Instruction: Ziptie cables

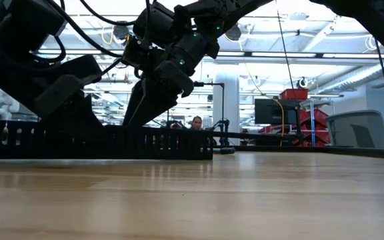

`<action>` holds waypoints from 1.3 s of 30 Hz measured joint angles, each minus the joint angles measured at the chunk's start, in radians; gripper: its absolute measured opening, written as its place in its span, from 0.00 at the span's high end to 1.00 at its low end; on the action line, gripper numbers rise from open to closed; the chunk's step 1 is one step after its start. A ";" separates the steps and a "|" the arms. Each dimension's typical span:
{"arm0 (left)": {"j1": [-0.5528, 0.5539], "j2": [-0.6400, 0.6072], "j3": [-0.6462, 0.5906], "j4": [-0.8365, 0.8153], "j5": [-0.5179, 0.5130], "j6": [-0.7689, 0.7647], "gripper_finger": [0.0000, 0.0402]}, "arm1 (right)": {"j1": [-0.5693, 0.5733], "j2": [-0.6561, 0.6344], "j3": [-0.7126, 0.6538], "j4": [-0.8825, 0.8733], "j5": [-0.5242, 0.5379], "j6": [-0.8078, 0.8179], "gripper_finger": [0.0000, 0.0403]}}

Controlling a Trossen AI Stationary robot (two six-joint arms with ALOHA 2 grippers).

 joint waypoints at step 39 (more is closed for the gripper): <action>0.026 -0.218 0.003 -0.043 0.028 0.148 0.14 | -0.014 0.020 0.005 -0.059 0.117 0.006 0.41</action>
